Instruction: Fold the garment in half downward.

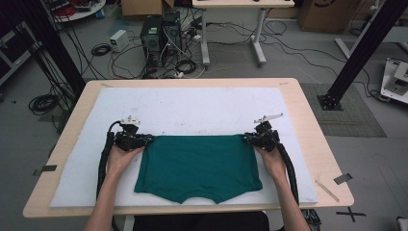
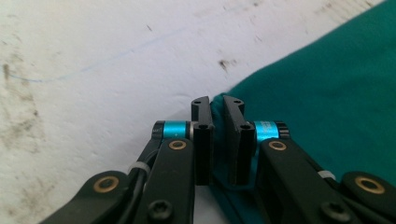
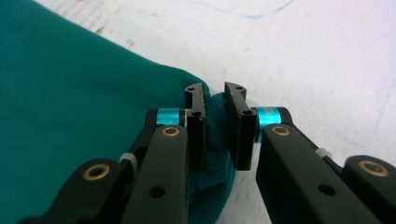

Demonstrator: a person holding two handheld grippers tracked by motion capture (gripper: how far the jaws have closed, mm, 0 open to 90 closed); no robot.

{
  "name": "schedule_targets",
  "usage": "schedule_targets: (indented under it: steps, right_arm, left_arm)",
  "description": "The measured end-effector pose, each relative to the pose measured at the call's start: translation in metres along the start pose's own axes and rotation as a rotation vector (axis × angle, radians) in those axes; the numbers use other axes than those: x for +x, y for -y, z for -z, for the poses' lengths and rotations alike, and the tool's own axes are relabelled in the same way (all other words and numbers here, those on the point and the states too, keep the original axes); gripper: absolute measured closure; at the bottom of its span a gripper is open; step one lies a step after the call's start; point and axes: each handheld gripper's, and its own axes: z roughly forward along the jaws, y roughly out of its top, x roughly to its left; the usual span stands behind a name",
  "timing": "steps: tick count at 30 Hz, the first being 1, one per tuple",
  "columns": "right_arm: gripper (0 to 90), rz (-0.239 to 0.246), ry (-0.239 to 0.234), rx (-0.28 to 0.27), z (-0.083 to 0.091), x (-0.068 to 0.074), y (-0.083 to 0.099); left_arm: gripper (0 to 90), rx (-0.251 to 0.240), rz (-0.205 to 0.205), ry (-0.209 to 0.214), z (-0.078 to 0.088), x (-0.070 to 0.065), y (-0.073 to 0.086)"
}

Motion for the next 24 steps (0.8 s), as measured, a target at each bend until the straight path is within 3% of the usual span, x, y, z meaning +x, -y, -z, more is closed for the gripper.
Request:
schedule_targets:
  steps: [3,6,8,10,11,12,14,16,19,20,24]
  right_arm:
    - [81.7,-0.004,0.035,-0.019,-0.003,-0.004,-0.004]
    - [80.9,-0.015,0.072,-0.029,-0.007,-0.007,-0.007]
    - [72.9,-0.025,0.084,-0.027,-0.010,-0.008,-0.007]
    - [59.7,-0.040,0.097,-0.024,-0.009,-0.008,-0.006]
    - [48.3,-0.041,0.104,-0.020,-0.007,-0.007,-0.005]
    - [43.2,-0.052,0.106,-0.017,-0.005,-0.006,-0.005]
    - [37.8,-0.041,0.094,-0.031,0.002,-0.002,-0.003]
    - [32.7,-0.013,0.103,-0.079,0.012,0.007,0.002]
    - [28.8,0.012,0.102,-0.117,0.022,0.015,0.010]
    - [27.6,0.015,0.100,-0.126,0.024,0.017,0.012]
    - [26.5,0.004,0.070,-0.159,0.035,0.024,0.023]
  left_arm:
    - [83.0,-0.011,-0.020,-0.039,-0.005,-0.002,-0.007]
    - [82.9,-0.016,-0.016,-0.062,-0.016,-0.002,-0.007]
    - [81.1,-0.024,-0.008,-0.062,-0.016,0.000,-0.006]
    - [68.3,-0.034,-0.020,-0.099,-0.010,-0.002,-0.005]
    - [59.9,-0.041,-0.020,-0.098,-0.008,-0.003,-0.004]
    - [55.2,-0.055,-0.017,-0.092,-0.005,-0.004,-0.002]
    - [47.4,-0.081,-0.021,-0.071,0.006,-0.007,0.003]
    - [44.9,-0.092,-0.035,-0.060,0.016,-0.011,0.009]
    - [39.3,-0.098,-0.063,-0.036,0.027,-0.016,0.016]
    - [38.9,-0.121,-0.082,-0.035,0.031,-0.020,0.019]
    - [34.9,-0.151,-0.119,-0.025,0.044,-0.029,0.028]
